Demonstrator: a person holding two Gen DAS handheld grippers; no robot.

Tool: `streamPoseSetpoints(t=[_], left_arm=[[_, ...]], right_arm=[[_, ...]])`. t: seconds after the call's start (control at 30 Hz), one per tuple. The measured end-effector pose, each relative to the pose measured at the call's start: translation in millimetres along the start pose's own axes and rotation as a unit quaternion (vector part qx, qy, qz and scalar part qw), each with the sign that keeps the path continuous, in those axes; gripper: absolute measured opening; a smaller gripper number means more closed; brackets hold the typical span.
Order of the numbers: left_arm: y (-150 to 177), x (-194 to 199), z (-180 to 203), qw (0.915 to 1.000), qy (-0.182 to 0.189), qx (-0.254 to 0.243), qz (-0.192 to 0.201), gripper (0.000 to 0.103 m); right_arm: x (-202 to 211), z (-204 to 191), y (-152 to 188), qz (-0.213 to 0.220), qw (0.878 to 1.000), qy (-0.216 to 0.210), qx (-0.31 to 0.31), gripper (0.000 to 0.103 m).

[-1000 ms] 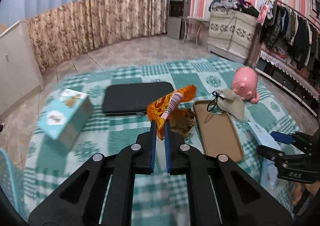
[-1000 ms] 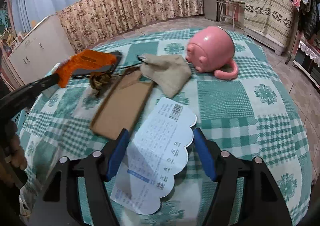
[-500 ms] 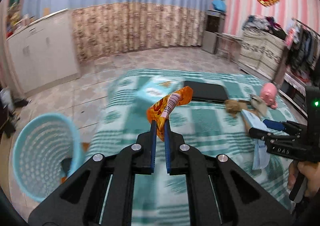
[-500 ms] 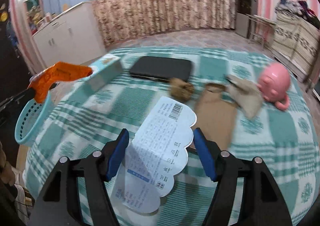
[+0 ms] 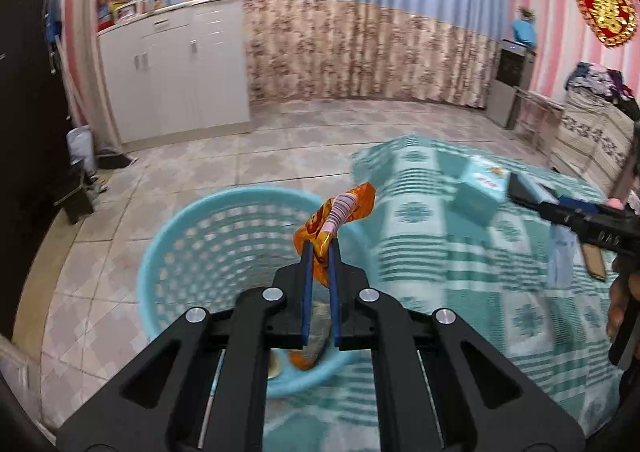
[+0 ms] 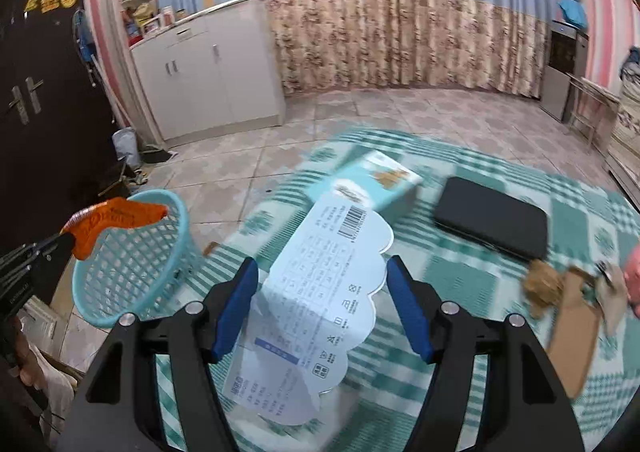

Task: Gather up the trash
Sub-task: 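Carry the orange wrapper and white receipt over the basket and release both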

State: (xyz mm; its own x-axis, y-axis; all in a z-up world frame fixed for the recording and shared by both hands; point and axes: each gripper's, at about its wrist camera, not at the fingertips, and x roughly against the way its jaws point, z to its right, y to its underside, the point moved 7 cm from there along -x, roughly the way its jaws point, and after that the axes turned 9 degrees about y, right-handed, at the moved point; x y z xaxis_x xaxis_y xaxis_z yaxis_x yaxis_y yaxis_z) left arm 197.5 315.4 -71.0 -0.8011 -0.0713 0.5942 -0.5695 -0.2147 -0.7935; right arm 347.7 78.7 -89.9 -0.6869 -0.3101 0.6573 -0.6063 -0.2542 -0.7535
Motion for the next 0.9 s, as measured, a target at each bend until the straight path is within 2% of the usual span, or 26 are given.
streamPoseSetpoints(t=[0.13,0.27,0.4,0.6,0.63,0.73,0.8,0.9], left_arm=[[8,-10,-39,0.9996,-0.02,0.018,-0.011,0.006],[11,-25,-64,0.9988,-0.018,0.04,-0.022,0.006],[18,-41,-80,0.9975,-0.041,0.043,-0.037,0.006],[20,-40,-103,0.9959,-0.048,0.071,-0.029,0.008],[21,-40,-105,0.9958,-0.048,0.072,-0.03,0.011],[23,-38,-109,0.9955,-0.049,0.075,-0.03,0.028],[23,-33,-111,0.9954,-0.05,0.079,-0.023,0.047],[19,-19,-116,0.9944,-0.054,0.091,0.005,0.066]], right_arm=[[-7,-39,-9,0.0,1.0,-0.018,0.024,0.066],[-6,-67,-12,0.004,0.998,-0.029,0.047,0.066],[-7,-78,-12,0.002,0.998,-0.034,0.053,0.066],[-12,-99,-20,0.0,0.997,-0.041,0.06,0.066],[-12,-104,-20,0.001,0.997,-0.043,0.063,0.066],[-15,-119,-18,0.0,0.996,-0.047,0.077,0.066],[-16,-128,-17,-0.002,0.995,-0.051,0.083,0.066],[-19,-143,-15,-0.004,0.994,-0.055,0.091,0.066]])
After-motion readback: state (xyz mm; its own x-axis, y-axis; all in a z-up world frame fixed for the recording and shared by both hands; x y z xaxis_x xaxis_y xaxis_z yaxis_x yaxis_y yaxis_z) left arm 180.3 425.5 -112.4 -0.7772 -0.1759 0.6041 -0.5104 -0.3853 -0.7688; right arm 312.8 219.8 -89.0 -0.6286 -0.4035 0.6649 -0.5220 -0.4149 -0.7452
